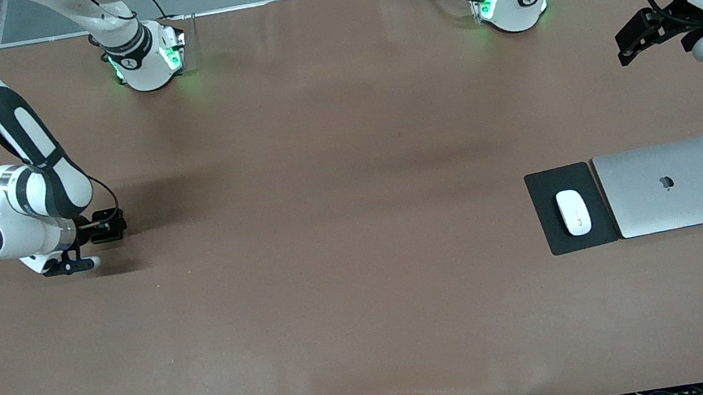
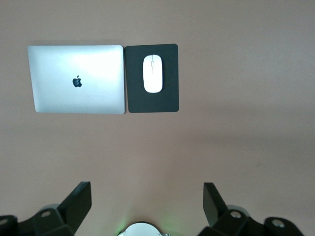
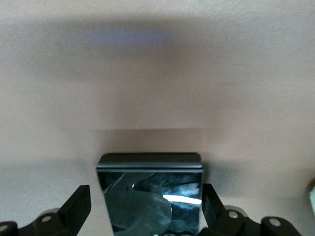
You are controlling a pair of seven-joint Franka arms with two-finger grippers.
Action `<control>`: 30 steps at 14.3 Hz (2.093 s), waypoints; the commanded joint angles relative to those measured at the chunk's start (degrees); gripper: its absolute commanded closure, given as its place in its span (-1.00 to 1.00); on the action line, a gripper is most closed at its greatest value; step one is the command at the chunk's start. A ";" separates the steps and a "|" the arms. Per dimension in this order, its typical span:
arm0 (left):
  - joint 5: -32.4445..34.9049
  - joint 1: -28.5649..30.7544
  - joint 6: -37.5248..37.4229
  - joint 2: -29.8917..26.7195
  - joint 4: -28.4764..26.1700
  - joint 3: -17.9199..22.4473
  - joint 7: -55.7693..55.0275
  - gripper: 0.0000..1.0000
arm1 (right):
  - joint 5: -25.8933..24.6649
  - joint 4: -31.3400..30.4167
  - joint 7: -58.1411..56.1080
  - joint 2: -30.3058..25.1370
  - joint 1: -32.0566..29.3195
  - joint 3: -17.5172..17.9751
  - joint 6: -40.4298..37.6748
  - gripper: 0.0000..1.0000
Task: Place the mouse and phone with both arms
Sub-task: 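Carry the phone with the right gripper beside the green plush toy, then release the phone and lift the right gripper away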
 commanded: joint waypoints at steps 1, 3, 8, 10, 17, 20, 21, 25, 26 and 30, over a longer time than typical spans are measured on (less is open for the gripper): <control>-0.84 0.45 -0.49 -1.21 -0.63 -0.07 0.19 -1.00 | -0.70 5.62 0.11 -0.37 0.07 0.62 -8.75 -1.00; -0.84 0.45 -0.49 -1.21 -0.54 -0.15 0.19 -1.00 | -0.70 12.64 0.37 -0.28 1.29 0.71 -18.06 -1.00; -0.84 0.45 -0.41 -1.21 -0.45 -0.24 0.19 -1.00 | 0.01 31.34 4.22 -0.37 5.25 0.98 -37.48 -1.00; -0.84 0.45 -0.41 -1.21 -0.45 -0.24 0.19 -1.00 | 0.10 39.71 4.32 -0.28 6.40 0.98 -45.76 -1.00; -0.75 0.28 -0.23 -1.12 -0.45 -0.42 0.19 -1.00 | -0.08 50.63 4.33 -4.76 7.37 1.07 -61.16 -1.00; -0.66 0.01 -0.32 -1.03 -0.27 -0.59 -0.16 -1.00 | -1.04 54.33 4.32 -6.43 8.42 0.80 -64.50 -1.00; -0.75 -0.07 -0.32 -1.12 -0.28 -0.59 -0.25 -1.00 | -1.05 54.34 4.15 -7.05 8.51 0.80 -65.73 -1.00; -0.75 0.01 -0.32 -1.21 -0.45 -0.59 -0.25 -1.00 | -1.31 54.34 4.24 -7.23 8.86 1.15 -65.22 -1.00; -0.75 0.27 -0.32 -1.29 -0.45 -0.59 -0.17 -1.00 | -1.40 54.60 4.06 -7.05 9.47 1.06 -65.04 -1.00; -0.75 0.54 -0.32 -1.29 -0.54 0.02 0.71 -1.00 | -1.49 58.46 3.80 -6.53 8.78 0.63 -63.29 -1.00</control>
